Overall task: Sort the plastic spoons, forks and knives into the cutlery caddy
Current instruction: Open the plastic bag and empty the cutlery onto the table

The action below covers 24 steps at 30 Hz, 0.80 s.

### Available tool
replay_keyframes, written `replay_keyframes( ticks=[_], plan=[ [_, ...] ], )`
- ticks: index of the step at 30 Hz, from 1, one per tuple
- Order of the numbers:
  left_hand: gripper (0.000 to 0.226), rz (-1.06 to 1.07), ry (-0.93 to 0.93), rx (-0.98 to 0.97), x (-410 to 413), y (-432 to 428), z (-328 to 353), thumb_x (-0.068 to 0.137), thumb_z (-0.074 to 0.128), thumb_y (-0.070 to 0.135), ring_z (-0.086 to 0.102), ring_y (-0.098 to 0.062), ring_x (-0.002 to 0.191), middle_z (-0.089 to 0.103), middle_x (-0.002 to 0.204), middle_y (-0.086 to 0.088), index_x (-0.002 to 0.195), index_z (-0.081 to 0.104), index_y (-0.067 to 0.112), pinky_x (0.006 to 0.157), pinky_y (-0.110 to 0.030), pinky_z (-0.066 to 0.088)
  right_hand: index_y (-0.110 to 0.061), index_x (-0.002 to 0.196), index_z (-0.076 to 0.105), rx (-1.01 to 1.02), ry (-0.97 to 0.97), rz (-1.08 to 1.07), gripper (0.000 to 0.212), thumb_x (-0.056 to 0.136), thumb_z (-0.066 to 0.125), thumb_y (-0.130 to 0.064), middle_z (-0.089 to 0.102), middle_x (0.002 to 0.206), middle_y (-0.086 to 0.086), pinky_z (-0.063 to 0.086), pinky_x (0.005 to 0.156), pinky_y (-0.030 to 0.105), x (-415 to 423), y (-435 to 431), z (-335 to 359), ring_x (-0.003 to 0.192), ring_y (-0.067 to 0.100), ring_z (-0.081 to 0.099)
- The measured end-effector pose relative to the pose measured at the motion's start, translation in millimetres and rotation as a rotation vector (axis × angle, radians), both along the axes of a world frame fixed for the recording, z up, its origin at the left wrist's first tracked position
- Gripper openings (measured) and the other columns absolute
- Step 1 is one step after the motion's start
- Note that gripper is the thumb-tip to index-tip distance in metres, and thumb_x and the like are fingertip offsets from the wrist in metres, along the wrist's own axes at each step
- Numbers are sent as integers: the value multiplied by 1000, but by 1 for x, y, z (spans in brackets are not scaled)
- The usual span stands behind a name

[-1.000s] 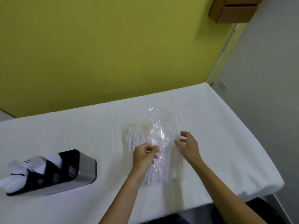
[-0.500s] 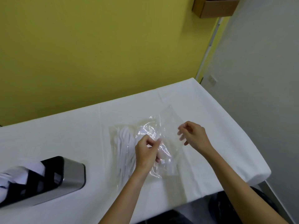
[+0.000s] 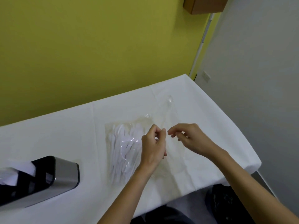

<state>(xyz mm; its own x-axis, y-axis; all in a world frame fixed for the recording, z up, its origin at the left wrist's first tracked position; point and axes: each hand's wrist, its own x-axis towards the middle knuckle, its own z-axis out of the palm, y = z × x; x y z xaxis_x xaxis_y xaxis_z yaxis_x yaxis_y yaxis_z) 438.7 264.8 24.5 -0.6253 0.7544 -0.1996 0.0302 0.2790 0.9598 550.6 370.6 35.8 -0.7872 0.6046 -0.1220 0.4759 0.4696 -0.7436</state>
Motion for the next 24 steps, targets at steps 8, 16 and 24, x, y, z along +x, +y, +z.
replay_keyframes(
  ticks=[8, 16, 24],
  plan=[
    [23, 73, 34, -15, -24, -17, -19, 83, 48, 44, 56, -10, 83, 63, 84, 10, 74, 59, 25, 76, -23, 43, 12, 124, 52, -740, -196, -283, 33, 95, 34, 10, 63, 81, 25, 51, 42, 25, -5, 34, -48, 50, 28, 67],
    [60, 349, 319, -650, -97, -77, -81, 83, 64, 40, 39, -35, 124, 46, 131, -16, 130, 49, 6, 98, -44, 37, 12, 119, 52, -1300, 58, -334, 26, 96, 45, 3, 67, 102, 26, 56, 57, 23, -9, 20, -65, 72, 23, 73],
    [49, 234, -17, -513, -112, -81, -79, 79, 73, 35, 24, -16, 56, 25, 63, 3, 66, 28, 20, 53, -29, 21, -11, 58, 68, -609, -477, -41, 36, 83, 69, -37, 63, 57, 3, 35, 41, 16, -46, -1, -80, 37, 8, 41]
  ],
)
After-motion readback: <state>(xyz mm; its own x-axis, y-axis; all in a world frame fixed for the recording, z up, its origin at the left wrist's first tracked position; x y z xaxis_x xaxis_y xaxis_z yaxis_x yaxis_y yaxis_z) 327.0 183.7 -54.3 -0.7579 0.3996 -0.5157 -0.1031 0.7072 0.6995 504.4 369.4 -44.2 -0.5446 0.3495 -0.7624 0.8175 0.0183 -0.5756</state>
